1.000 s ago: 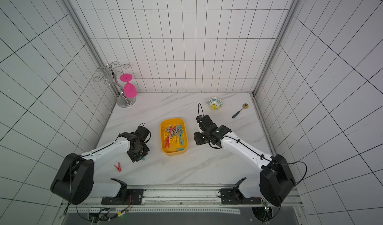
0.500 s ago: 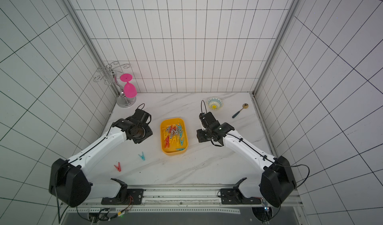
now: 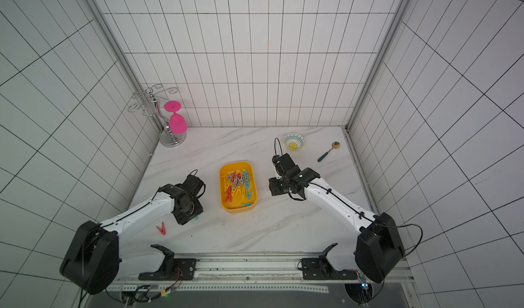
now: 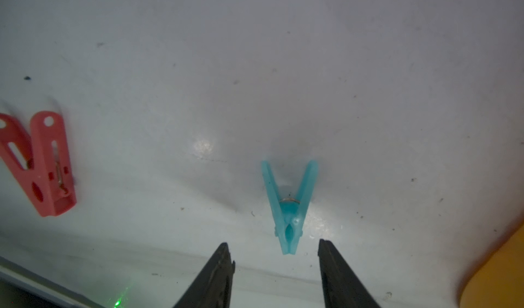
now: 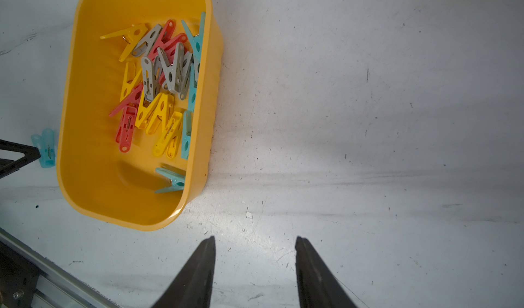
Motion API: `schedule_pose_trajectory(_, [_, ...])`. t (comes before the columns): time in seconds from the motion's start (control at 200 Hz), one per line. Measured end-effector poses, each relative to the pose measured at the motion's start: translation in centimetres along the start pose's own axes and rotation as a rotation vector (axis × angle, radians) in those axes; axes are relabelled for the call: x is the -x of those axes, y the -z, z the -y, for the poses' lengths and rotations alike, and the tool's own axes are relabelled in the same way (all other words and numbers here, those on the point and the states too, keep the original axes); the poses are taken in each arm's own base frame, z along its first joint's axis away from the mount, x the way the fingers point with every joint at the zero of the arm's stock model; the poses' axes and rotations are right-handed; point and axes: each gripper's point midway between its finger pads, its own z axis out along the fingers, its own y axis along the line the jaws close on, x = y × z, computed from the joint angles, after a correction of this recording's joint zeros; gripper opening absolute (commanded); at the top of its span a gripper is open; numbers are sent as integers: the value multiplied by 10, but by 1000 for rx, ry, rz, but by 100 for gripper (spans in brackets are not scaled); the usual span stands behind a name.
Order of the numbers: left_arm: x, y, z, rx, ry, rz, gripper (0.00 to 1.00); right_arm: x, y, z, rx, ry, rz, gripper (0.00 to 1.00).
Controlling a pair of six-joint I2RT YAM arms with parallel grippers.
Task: Put the clothespins into the storage box
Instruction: Pick up the clothespin from the center of the board.
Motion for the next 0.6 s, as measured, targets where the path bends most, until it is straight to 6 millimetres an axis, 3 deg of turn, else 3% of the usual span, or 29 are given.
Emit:
schedule_pose_trajectory(0.175, [3, -13, 7, -1, 5, 0, 47, 0, 0, 0, 0, 0, 0, 49])
schedule_pose_trajectory(0.6, [5, -20, 10, 5, 9, 12, 24, 0, 0, 0, 0, 0, 0, 49])
